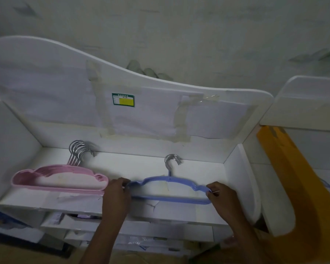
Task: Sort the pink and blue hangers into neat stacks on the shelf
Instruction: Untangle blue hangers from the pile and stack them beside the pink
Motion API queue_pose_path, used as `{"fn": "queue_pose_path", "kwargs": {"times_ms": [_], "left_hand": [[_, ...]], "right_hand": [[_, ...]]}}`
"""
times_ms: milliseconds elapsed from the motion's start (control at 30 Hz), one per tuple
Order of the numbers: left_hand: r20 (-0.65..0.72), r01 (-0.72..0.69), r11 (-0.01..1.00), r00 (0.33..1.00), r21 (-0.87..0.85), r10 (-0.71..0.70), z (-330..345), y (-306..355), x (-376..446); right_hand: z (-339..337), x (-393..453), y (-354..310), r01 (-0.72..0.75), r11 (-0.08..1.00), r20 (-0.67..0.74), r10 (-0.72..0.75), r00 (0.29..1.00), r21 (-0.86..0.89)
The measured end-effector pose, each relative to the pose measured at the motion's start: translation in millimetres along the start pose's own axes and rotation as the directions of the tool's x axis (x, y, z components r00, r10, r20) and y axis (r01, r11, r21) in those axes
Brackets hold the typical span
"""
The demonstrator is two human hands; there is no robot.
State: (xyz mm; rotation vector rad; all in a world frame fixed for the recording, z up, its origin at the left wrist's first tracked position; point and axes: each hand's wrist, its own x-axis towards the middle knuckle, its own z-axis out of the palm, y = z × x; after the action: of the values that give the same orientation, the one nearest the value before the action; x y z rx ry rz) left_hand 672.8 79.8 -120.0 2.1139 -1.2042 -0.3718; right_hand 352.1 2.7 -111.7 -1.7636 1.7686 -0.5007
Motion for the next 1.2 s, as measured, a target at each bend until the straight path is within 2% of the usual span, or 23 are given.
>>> {"fn": "queue_pose_path", "kwargs": {"times_ms": [100,233,333,500,633,800,1033,1200], "left_hand": [[-0.019,-0.069,0.992,0.997,0.104,0.072,4.2,0.5,0.2],[-0.006,-0.071,0.98,0.997,0.186,0.073,6.7,1.4,-1.2],[-0.021,-0.057,0.982,0.998,0.181,0.062,8.3,4.1,-1.0],[0.059,-0.07,0.977,0.996,0.199,0.059,8.7,4.3,7.6],[0.056,-0.049,0.978,0.998,0.203,0.038,6.3,7.6,12.8],[0.059,-0.051,0.965,0.998,0.256,0.037,4.2,9.2,15.5],[0.035,-0.045,0.959,0.999,0.281,0.037,11.9,15.1,6.8],[0.075,-0.075,0.956,0.996,0.283,0.056,7.7,20.6,17.6]], "right_hand": [[0.3,4.5,0.1,0.021,0.997,0.006,-0.021,1.0,-0.072],[0.6,7.2,-0.3,0.045,0.989,0.008,-0.044,0.999,-0.143],[1.1,8.2,-1.2,0.047,0.982,0.005,-0.047,0.999,-0.183],[2.9,10.6,-1.5,0.02,0.969,-0.013,-0.024,1.0,-0.246],[3.0,10.3,-4.7,0.007,0.962,-0.019,-0.012,1.0,-0.272],[9.2,6.1,-9.7,0.064,0.967,-0.02,-0.071,0.997,-0.247],[11.5,13.5,-14.9,0.063,0.931,-0.037,-0.082,0.996,-0.36],[6.4,20.7,-20.5,0.071,0.91,0.034,-0.062,0.997,-0.409]]}}
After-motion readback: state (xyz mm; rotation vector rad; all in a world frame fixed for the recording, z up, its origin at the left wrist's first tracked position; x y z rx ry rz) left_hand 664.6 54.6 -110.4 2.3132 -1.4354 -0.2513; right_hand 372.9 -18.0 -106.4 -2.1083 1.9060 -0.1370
